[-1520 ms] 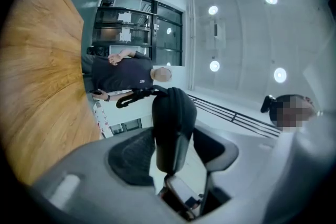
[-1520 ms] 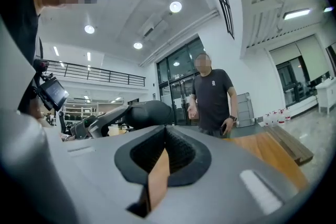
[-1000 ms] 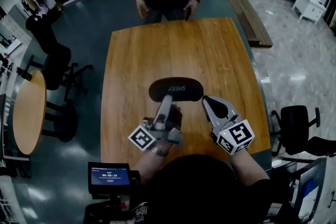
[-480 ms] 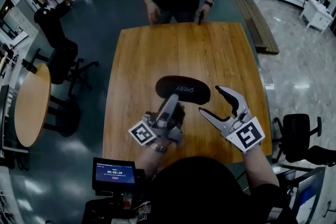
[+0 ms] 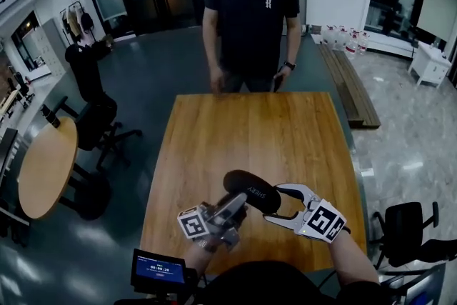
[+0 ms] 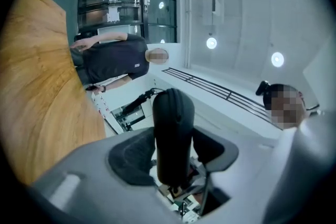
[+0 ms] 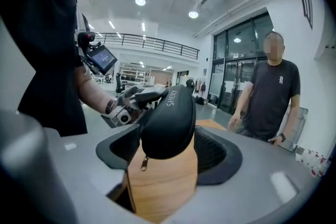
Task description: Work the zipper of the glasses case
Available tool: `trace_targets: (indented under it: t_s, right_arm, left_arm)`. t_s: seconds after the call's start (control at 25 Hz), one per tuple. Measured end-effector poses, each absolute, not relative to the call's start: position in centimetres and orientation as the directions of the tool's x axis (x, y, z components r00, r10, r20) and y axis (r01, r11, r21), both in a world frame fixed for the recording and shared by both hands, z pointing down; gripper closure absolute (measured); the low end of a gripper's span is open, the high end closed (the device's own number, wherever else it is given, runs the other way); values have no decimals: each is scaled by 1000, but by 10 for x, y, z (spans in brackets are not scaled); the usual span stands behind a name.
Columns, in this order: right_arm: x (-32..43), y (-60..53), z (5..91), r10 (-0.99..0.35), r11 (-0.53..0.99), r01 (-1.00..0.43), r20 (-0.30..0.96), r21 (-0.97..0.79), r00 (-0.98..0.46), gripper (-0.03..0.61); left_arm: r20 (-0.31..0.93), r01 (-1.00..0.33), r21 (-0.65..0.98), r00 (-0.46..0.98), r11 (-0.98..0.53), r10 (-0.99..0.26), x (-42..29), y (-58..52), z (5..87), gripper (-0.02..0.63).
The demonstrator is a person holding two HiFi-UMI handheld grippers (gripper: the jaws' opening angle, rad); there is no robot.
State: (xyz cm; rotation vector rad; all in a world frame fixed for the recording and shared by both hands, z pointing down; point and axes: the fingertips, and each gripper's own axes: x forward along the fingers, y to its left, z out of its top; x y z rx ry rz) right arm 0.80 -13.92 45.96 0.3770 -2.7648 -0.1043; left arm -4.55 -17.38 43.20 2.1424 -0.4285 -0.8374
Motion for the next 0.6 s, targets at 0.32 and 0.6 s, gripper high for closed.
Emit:
trace_targets:
  t_s: [0.32,0.6]
  right_arm:
    - [-3,-123,483,-282,959,-265,344,97,-895,299]
    - [0,-120,523,-352,923,-383,327,-32,-877,301]
  left_arm:
    - [-436,7,799,695,-601,-572,-54,-179,444,396]
    - [-364,-94,807,698,-583,-617,-47,-181,474,397]
